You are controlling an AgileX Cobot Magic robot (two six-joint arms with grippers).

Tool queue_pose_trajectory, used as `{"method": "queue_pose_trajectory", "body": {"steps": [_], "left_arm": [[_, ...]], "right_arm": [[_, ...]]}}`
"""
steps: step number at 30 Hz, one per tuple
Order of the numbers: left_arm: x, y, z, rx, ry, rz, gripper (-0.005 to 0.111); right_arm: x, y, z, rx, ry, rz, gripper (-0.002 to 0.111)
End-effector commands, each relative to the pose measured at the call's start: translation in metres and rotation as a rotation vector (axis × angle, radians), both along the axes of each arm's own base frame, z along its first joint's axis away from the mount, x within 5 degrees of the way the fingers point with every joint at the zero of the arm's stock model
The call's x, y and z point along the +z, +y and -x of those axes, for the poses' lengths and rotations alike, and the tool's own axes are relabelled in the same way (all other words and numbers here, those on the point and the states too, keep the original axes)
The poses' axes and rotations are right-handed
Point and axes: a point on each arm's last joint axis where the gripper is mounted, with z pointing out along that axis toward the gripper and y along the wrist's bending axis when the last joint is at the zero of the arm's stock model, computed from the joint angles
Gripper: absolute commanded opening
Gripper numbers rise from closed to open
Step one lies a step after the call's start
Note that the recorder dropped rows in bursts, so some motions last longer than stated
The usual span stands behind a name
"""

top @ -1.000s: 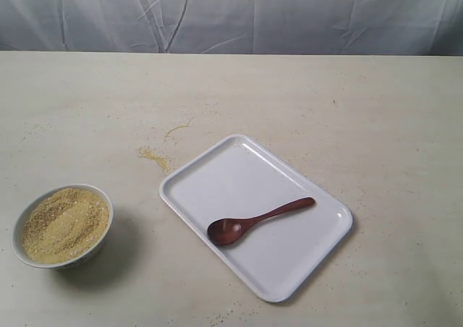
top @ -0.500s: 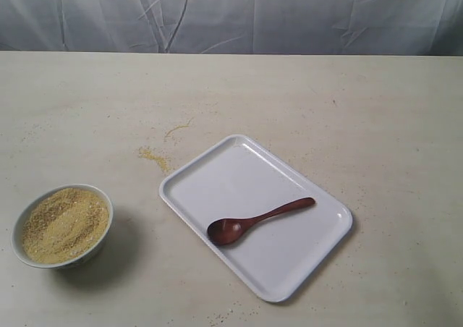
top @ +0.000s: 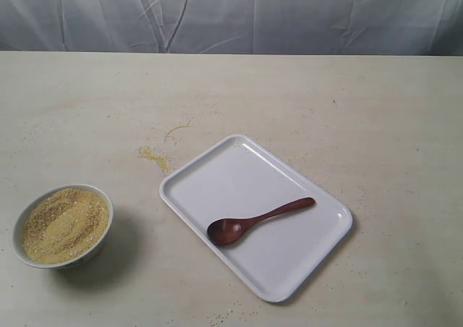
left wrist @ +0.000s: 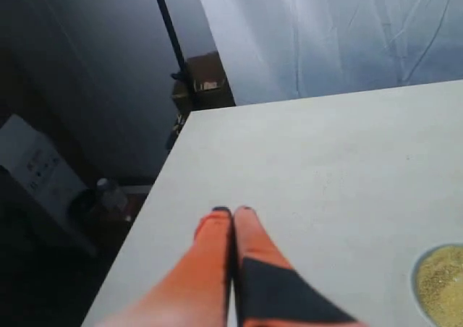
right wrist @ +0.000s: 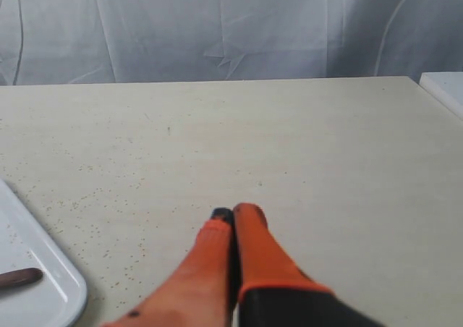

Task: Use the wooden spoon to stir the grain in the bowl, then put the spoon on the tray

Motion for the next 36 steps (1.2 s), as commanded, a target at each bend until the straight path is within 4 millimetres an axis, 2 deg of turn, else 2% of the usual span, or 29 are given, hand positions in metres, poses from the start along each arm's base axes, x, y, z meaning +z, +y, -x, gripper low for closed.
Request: {"method": "queue_pose_trajectory", "body": {"steps": [1,6,9,11,14,15,18,19,22,26,30,36], "left_arm": [[0.000,0.002,0.009,0.010,-0.060,-0.011,0.000],[0.004,-0.009,0.014,-0.098,-0.283,0.099,0.000],[0.002,-0.016,0.007,-0.176,-0.444,0.116,0.000],[-0.008,-0.020,-0.003,-0.215,-0.498,0.139,0.000],[-0.032,-0.024,-0.027,-0.243,-0.470,0.172,0.000],[-0.049,-0.025,-0.042,-0.248,-0.435,0.184,0.000],[-0.088,-0.028,-0.069,-0.254,-0.381,0.205,0.000],[-0.107,-0.028,-0.079,-0.253,-0.354,0.207,0.000],[-0.150,-0.029,-0.095,-0.248,-0.280,0.212,0.000],[-0.188,-0.030,-0.103,-0.238,-0.184,0.211,0.000],[-0.208,-0.030,-0.103,-0.225,-0.077,0.225,0.000],[-0.209,-0.030,-0.103,-0.224,-0.074,0.233,0.000]], "right_arm": [[0.001,0.000,0.000,0.005,-0.018,0.002,0.000],[0.001,0.000,0.000,0.005,-0.018,0.002,0.000],[0.001,0.000,0.000,0.005,-0.018,0.002,0.000],[0.001,0.000,0.000,0.005,-0.018,0.002,0.000],[0.001,0.000,0.000,0.005,-0.018,0.002,0.000],[0.001,0.000,0.000,0.005,-0.018,0.002,0.000],[0.001,0.000,0.000,0.005,-0.018,0.002,0.000],[0.001,0.000,0.000,0.005,-0.018,0.002,0.000],[0.001,0.000,0.000,0.005,-0.018,0.002,0.000],[0.001,0.000,0.000,0.005,-0.018,0.002,0.000],[0.001,0.000,0.000,0.005,-0.018,0.002,0.000],[0.001,0.000,0.000,0.005,-0.018,0.002,0.000]]}}
